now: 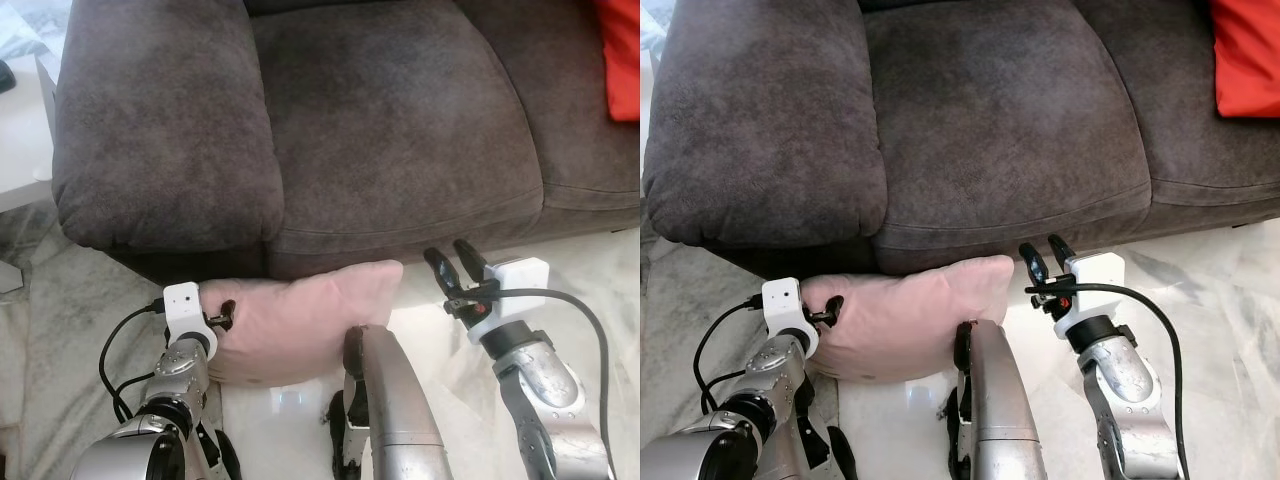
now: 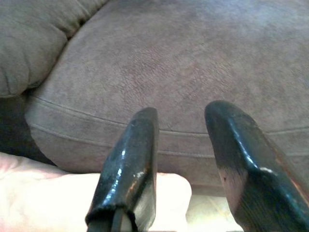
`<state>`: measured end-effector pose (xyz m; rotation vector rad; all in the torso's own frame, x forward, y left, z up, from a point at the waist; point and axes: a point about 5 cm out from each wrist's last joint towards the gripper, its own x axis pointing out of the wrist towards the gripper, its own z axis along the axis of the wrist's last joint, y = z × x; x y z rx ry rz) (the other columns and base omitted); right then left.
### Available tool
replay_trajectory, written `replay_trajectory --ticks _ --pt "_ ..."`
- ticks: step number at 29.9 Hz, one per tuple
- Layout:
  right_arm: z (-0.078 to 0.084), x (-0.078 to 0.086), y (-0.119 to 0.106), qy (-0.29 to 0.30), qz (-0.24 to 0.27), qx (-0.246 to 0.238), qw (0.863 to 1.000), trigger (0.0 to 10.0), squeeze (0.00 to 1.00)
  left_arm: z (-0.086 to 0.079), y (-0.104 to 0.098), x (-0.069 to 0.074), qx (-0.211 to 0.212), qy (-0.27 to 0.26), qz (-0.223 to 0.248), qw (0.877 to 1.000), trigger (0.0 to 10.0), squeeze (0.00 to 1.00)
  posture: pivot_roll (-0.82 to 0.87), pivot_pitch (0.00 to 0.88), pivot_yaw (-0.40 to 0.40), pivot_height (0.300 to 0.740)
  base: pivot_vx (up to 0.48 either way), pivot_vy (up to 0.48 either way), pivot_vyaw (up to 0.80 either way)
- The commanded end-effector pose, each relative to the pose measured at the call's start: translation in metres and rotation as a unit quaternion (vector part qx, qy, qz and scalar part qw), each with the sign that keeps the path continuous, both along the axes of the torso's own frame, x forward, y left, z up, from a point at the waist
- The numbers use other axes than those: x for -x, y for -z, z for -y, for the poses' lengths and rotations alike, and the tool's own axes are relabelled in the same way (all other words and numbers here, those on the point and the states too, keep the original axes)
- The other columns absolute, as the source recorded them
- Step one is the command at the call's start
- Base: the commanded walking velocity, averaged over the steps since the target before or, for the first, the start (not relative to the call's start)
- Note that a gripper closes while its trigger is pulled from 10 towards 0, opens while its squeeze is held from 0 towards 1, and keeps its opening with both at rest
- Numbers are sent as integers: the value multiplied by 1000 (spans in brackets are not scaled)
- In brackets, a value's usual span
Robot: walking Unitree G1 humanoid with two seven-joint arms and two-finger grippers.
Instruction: Move the pillow to the sofa from floor
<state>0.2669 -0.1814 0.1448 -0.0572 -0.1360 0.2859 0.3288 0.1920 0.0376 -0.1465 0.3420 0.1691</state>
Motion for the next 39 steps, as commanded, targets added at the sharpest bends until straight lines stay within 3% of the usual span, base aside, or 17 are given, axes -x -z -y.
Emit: replay_trajectory --ticks 1,39 --pt "5 6 0 3 -7 1 1000 10000 0 1 21 16 1 -4 -46 999 0 0 -262 397 -108 518 0 0 0" --pt "2 8 3 5 -22 -3 1000 10000 0 -2 20 17 -9 -5 -41 999 0 0 -263 387 -104 518 0 0 0"
